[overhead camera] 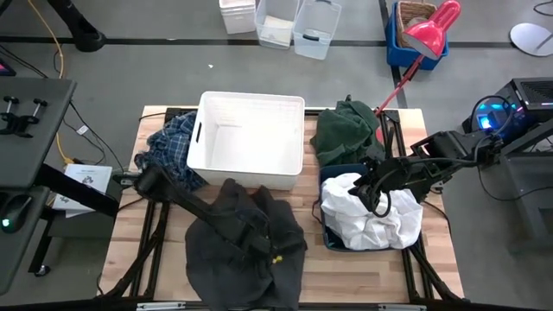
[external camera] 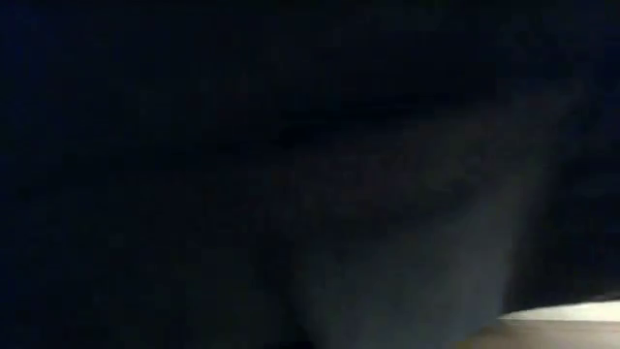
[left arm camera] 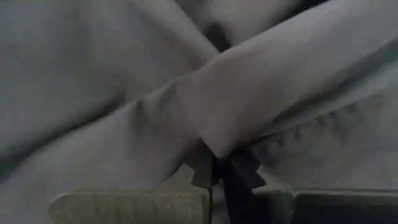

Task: Sort clothes
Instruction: Put the black blazer into the white bin

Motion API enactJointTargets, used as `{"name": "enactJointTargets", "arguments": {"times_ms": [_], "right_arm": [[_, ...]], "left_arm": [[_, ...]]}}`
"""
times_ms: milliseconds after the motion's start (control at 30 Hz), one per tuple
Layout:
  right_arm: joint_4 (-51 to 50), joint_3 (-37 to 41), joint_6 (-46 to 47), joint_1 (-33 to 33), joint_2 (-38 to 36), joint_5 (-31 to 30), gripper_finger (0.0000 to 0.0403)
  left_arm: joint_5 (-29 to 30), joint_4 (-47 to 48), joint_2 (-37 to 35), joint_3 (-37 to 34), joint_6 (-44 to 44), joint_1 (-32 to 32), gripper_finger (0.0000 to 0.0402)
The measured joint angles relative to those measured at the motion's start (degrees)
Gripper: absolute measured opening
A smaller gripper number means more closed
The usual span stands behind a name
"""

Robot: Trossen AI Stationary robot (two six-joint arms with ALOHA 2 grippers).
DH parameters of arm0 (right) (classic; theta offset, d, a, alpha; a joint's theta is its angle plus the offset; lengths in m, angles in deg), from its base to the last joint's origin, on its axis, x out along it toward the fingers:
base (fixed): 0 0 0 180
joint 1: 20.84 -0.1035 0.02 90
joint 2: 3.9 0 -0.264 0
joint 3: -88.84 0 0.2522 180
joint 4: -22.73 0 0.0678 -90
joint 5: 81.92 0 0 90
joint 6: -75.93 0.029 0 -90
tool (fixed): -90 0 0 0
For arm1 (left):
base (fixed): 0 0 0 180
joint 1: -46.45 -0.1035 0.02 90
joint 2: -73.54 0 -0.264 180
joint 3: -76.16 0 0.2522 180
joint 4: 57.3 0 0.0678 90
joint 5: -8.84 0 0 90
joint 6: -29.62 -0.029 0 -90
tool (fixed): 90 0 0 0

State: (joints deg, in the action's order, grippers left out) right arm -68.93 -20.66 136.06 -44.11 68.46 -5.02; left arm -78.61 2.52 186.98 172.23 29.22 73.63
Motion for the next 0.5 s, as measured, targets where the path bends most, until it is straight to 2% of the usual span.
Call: {"name": "enactJointTargets", "arguments": {"times_ms": [167,267,367,500], "right_arm": [[0.1,0.0,-0.6,0.0,0.0,0.0,0.0174],[0.2,0.0,-1.5,0.0,0.0,0.0,0.0174],[0.2,0.0,-2.0,0.0,0.0,0.0,0.0174],[0.3,0.0,-2.1,0.0,0.0,-0.7,0.0174]], "left_arm": [[3.6,-1.0,-16.7,0.7,1.8,0.1,0.0002],[8.5,-0.4,-25.6,4.3,1.8,-0.1,0.0001],[19.1,-0.9,-33.2,11.7,-1.9,-0.6,0.0001],[36.6,-3.9,-38.2,22.1,-12.6,-3.3,0.0001]]}}
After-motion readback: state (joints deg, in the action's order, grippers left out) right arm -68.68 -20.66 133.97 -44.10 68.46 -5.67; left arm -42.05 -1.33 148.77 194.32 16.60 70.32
